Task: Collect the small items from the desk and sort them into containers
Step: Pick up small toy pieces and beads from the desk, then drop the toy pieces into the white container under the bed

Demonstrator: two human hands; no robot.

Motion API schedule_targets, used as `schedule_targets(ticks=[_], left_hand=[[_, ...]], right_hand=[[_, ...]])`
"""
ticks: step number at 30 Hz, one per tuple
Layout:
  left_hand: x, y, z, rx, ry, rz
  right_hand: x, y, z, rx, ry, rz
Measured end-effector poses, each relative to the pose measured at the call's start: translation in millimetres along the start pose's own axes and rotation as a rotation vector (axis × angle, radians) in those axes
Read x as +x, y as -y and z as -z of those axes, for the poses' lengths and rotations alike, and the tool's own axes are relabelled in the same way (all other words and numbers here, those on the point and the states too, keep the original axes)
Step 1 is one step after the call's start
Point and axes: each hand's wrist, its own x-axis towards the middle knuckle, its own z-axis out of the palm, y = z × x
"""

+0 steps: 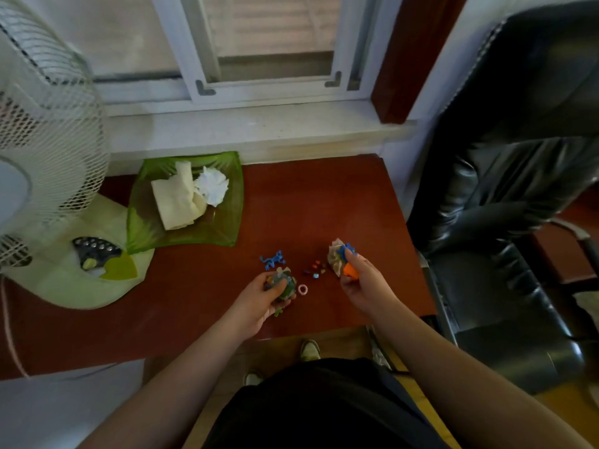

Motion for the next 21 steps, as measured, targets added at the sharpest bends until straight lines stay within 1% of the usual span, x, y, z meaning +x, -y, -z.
schedule_targets(ticks=[6, 10, 14, 17, 21], left_hand=[[-6, 0, -15, 0.038, 0.07, -0.009], [-10, 1, -15, 0.121, 0.144, 0.022], [-9, 8, -33, 0.238, 0.291, 0.065], [-11, 20, -60, 0.304, 0.39, 0.111], [-19, 44, -102, 0.436, 0.529, 0.155]], right_hand=[[-10, 2, 20, 0.03, -0.053, 0.049], [-28, -4, 33, 0.1, -0.111, 0.092], [-50, -14, 62, 0.141, -0.156, 0.146], [-71, -20, 93, 0.199, -0.269, 0.216], [-102, -22, 139, 0.359, -0.38, 0.327]])
